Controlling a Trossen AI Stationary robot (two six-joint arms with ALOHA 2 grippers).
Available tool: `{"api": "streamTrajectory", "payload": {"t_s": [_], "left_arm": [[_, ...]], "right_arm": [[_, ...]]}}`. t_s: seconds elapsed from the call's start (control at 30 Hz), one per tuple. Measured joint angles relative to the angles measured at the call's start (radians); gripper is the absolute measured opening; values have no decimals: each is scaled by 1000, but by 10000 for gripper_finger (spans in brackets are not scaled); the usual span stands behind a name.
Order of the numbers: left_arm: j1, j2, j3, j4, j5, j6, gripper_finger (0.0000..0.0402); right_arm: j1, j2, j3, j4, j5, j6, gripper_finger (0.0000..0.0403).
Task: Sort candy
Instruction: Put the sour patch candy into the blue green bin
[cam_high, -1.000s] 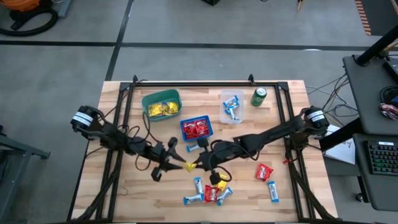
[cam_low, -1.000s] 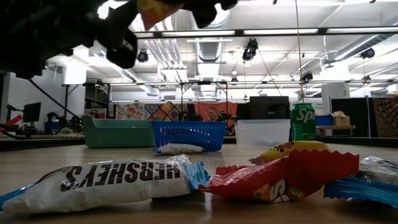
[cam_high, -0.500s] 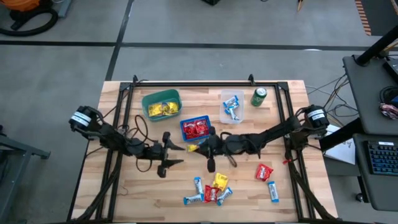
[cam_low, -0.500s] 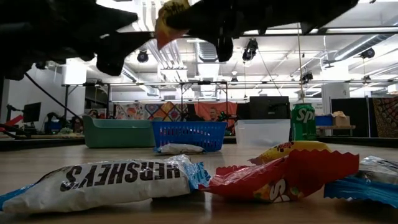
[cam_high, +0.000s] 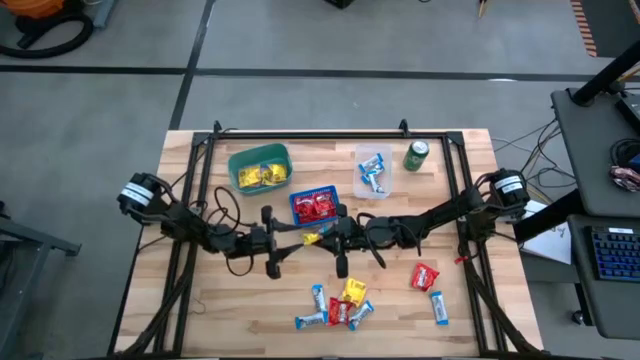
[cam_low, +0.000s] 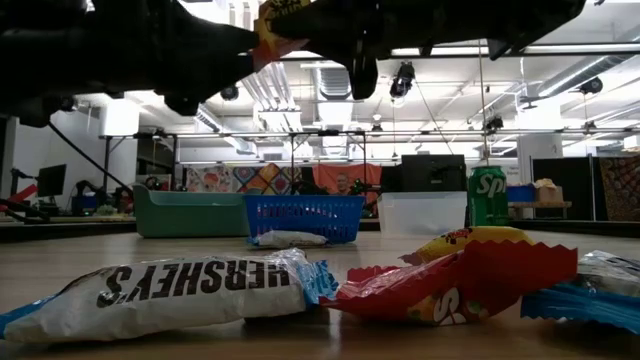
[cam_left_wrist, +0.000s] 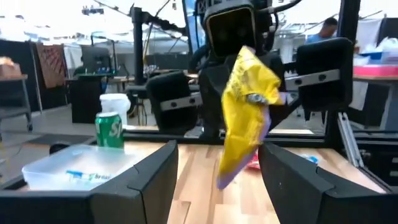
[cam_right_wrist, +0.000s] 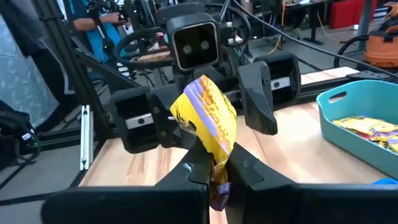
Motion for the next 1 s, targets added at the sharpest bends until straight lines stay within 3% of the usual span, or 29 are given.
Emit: {"api": "streamTrajectory", "payload": {"t_s": [0.27, 0.37, 0.5, 0.67, 0.73, 1.0], "left_arm": [[0, 4, 62, -48, -7, 89, 205], [0, 2, 61, -48, -18, 89, 187], [0, 2, 60, -48, -23, 86, 129], [0, -7, 59, -47, -31, 84, 19], [-1, -20, 59, -50, -60, 73, 11], [-1, -157, 36, -127, -152, 42, 1]], "right_arm": [[0, 0, 0, -2, 0, -11, 11], [0, 0, 0, 0, 1, -11, 11], [0, 0, 0, -1, 2, -11, 12], [-2, 0, 0, 12, 6, -8, 13], [-5, -4, 0, 22, 10, -10, 17], [-34, -62, 2, 22, 2, -7, 103]]}}
